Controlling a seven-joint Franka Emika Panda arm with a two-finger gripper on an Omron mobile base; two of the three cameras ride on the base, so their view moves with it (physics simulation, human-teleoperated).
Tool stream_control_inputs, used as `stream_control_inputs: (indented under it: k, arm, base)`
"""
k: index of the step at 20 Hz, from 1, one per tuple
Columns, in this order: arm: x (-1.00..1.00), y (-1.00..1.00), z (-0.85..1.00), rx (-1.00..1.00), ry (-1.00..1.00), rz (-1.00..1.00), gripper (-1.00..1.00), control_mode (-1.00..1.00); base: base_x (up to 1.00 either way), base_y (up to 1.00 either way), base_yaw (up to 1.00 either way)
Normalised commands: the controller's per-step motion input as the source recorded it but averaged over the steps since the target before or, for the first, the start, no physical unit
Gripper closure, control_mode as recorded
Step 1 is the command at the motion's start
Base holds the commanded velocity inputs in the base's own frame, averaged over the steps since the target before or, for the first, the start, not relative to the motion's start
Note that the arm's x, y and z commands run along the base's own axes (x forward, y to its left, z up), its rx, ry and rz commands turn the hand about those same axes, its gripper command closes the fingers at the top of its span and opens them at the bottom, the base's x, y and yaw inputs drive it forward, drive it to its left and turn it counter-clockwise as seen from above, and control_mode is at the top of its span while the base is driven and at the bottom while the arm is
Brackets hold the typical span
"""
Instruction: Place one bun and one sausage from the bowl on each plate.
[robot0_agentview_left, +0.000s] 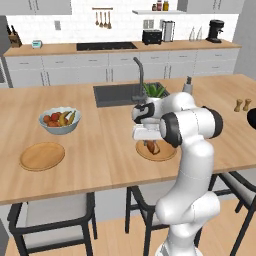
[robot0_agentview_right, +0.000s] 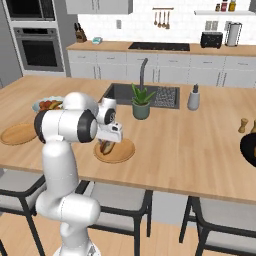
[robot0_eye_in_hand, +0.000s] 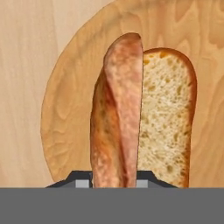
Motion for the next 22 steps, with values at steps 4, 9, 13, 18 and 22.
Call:
stream_control_inputs:
  k: [4,9,13,18,22]
  arm:
    - [0.00,0.00,-0.21,0.05,-0.04,-0.06,-1.00,-1.00]
    - [0.00,0.00,-0.02,0.00,0.00,-0.01,-1.00,-1.00]
    - [0.00,0.00,0.00,0.00,0.00,0.00,-1.00,-1.00]
    - [-0.09,0.00,0.36,-0.05,-0.05,0.00,-1.00,-1.00]
    - [-0.34,0.00,0.92,-0.20,-0.16,0.00,-1.00,-1.00]
  base:
    - [0.00,0.00,0.00]
    - [0.00,0.00,0.00]
    - [0.00,0.00,0.00]
    - [0.00,0.00,0.00]
    - [0.00,0.00,0.00]
